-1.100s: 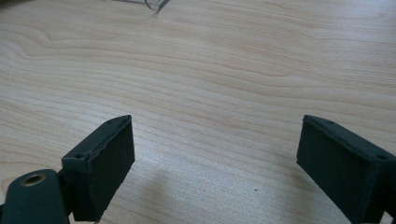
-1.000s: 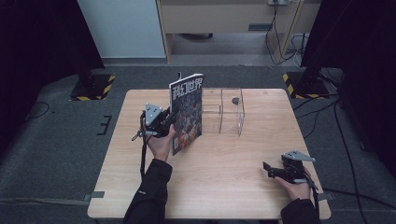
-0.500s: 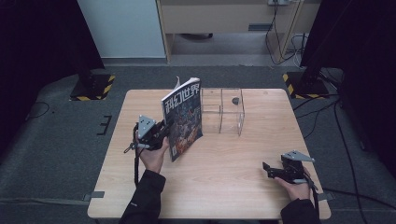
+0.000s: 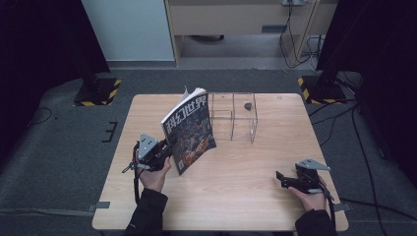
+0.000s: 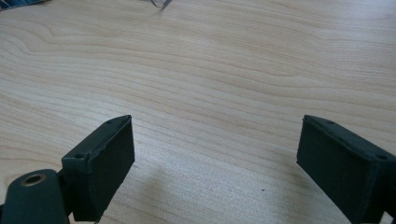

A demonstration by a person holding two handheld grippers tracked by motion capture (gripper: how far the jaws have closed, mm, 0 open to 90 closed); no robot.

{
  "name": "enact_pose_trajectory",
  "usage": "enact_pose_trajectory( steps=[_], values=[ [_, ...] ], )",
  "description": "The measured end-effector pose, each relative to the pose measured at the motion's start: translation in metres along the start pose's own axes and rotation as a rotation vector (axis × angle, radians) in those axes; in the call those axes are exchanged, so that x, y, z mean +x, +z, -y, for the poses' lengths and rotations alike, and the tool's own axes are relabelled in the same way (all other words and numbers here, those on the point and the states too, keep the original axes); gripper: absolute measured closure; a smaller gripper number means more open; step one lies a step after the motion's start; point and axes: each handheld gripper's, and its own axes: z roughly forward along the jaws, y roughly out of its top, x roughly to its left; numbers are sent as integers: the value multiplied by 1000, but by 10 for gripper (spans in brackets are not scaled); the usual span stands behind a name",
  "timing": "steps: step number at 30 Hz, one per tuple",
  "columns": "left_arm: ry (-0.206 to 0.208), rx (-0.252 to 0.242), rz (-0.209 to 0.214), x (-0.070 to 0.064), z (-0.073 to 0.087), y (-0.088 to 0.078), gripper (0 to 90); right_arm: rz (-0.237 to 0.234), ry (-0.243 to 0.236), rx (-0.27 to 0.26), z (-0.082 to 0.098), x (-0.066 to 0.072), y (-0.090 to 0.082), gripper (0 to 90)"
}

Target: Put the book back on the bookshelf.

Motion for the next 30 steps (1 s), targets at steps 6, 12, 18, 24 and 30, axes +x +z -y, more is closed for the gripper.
enact_pose_trajectory(
  steps=[6,12,18,24,30],
  values=[
    [2,-23,-4,5,-9,4,784,-2,0,4,0,0,1,114],
    [3,-39,2,8,-33,16,763,-7,2,6,0,-1,1,114],
    [2,-21,-4,10,-50,24,797,-10,0,4,0,-1,1,114],
    [-15,-49,-20,7,-54,24,821,-9,1,6,0,0,1,114],
    [-21,-74,-24,3,-71,27,823,-9,-2,5,-1,-1,1,114]
  ],
)
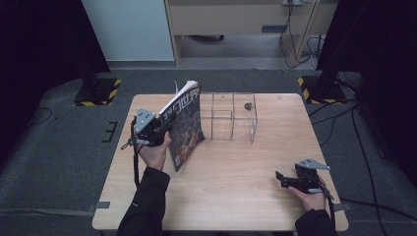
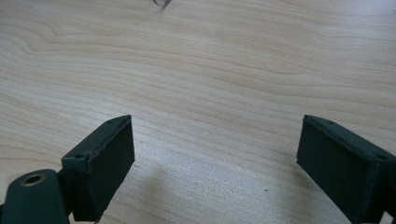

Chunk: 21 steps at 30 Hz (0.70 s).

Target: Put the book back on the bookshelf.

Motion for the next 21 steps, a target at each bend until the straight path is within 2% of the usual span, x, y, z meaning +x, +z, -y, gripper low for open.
enact_pose_trajectory(
  steps=[14,21],
  values=[
    [-20,-56,-30,-5,-11,33,823,-7,-1,-1,0,-1,0,114],
    [-12,-90,-53,-7,-19,54,822,-11,-4,7,0,0,0,114]
  ],
)
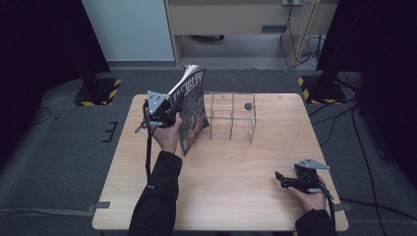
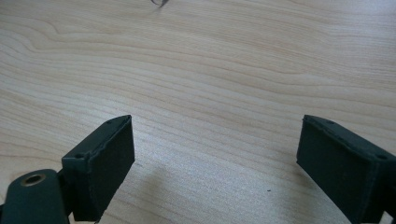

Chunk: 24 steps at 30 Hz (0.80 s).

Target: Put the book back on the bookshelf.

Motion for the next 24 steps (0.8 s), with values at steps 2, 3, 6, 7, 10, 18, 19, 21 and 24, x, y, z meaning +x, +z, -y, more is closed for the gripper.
enact_pose_trajectory(
  steps=[2,3,6,7,10,18,19,21,24],
  values=[
    [3,-10,-11,-1,1,7,822,0,0,-1,0,0,0,114],
    [12,-17,-20,-1,2,11,822,-1,-1,0,0,0,0,114],
    [-7,-20,-28,2,5,19,822,-2,-1,0,0,0,0,115],
    [-18,-17,-31,3,6,21,822,-1,-1,-1,0,0,0,115],
    [-35,-20,-42,5,10,28,822,-3,-1,1,0,0,0,116],
    [-51,-68,-51,7,19,31,821,0,-13,-1,0,1,0,119],
    [-53,-72,-51,7,21,30,821,1,-14,-3,0,1,0,121],
    [-52,-73,-52,8,27,28,821,-1,-14,-1,0,1,0,122],
    [-55,-84,-45,10,34,24,820,0,-10,0,0,1,0,122]
  ],
)
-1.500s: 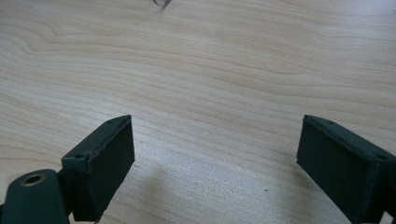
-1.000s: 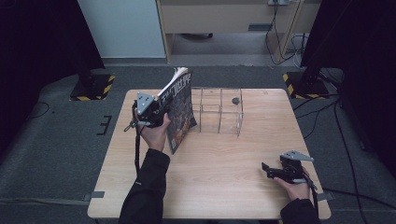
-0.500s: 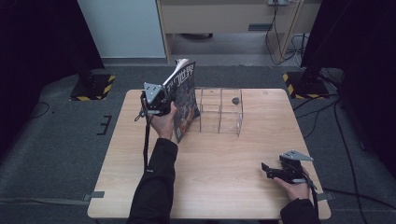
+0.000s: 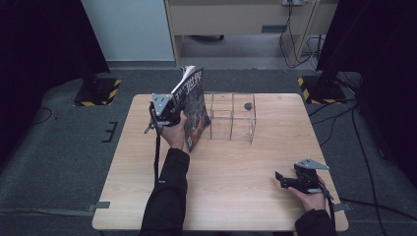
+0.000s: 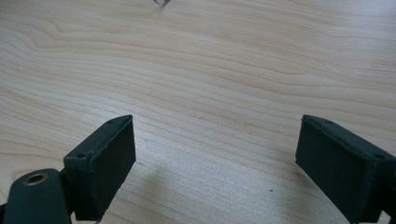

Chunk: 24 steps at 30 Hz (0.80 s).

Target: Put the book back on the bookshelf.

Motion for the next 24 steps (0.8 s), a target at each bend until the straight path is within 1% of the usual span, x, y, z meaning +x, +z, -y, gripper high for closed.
enact_pose_trajectory(
  steps=[3,4,5,7,10,12,16,18,20,21,24],
  values=[
    [-6,0,4,1,4,-4,819,0,-1,4,0,0,0,123],
    [-3,0,5,2,5,-6,818,1,2,1,0,1,0,123],
    [2,-5,7,2,6,-8,817,2,-6,-1,0,0,0,123],
    [4,8,17,2,8,-14,814,1,-2,4,0,1,0,123],
    [18,19,26,2,10,-23,810,4,-4,2,0,2,0,123],
    [15,28,30,3,12,-29,806,5,-5,4,0,2,0,124],
    [15,57,36,4,15,-37,791,8,-10,7,0,3,0,123],
    [23,73,32,5,18,-41,789,9,-11,8,0,3,1,124],
    [14,87,37,6,21,-43,783,9,-10,10,0,3,1,124],
    [19,95,36,7,22,-44,780,9,-11,11,0,3,1,124],
    [10,118,40,7,23,-41,765,9,-11,11,0,3,1,123]
  ],
)
